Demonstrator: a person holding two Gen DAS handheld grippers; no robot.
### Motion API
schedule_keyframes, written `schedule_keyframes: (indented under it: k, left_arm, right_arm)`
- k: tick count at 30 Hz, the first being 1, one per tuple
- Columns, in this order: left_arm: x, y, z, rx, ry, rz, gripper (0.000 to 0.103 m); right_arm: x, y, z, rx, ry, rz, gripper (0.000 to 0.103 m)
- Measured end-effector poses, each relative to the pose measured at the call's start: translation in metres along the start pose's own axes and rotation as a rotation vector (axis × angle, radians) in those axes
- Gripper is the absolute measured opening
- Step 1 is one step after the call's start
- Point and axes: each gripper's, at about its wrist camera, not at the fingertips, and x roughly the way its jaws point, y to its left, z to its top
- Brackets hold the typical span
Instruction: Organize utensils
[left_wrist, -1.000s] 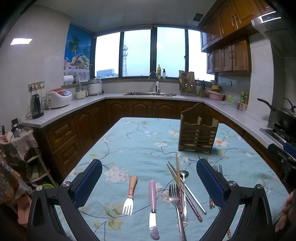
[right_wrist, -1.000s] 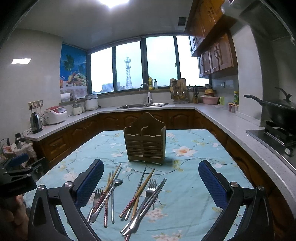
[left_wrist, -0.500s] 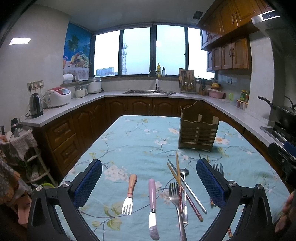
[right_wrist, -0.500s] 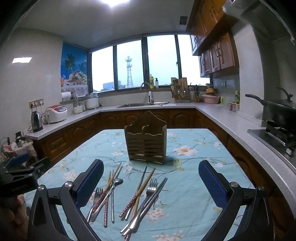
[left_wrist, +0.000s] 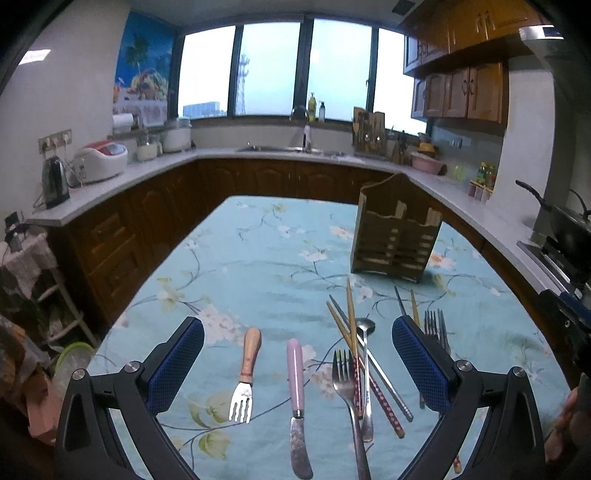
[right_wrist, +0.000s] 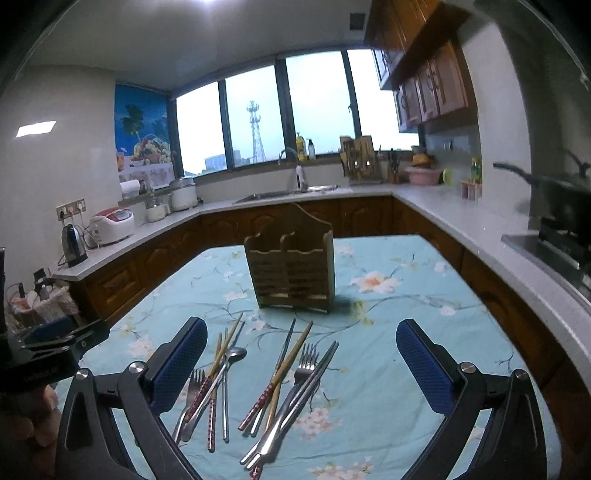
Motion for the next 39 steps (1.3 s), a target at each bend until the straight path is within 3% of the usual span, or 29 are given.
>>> schedule_keyframes:
  k: [8,12,17,19,22,33,39]
  left_arm:
    - [0.031,-0.001,0.026,0.020,0.075,-0.022,0.100]
    - [0.053,-0.002,0.036,0.032,0.105,-0.038,0.095]
    - [0.084,-0.003,0.049,0.039,0.148,-0.050,0.087]
    - [0.097,-0.003,0.055,0.043,0.168,-0.058,0.085]
    - [0.117,-0.003,0.063,0.044,0.203,-0.073,0.081]
    - [0.193,-0.018,0.085,0.087,0.334,-0.103,0.075]
    - [0.230,-0.026,0.086,0.102,0.391,-0.126,0.064]
  right_arm:
    - [0.031,-0.010,0.003,0.018,0.084,0.017,0.100]
    - [0.052,-0.015,0.004,0.044,0.141,0.037,0.090]
    - [0.088,-0.022,0.006,0.083,0.219,0.057,0.070]
    - [0.103,-0.024,0.006,0.093,0.248,0.064,0.058]
    - [0.129,-0.029,0.008,0.121,0.297,0.074,0.049]
    - [0.208,-0.038,0.000,0.176,0.452,0.074,0.029]
    - [0.238,-0.040,-0.009,0.177,0.524,0.053,0.024]
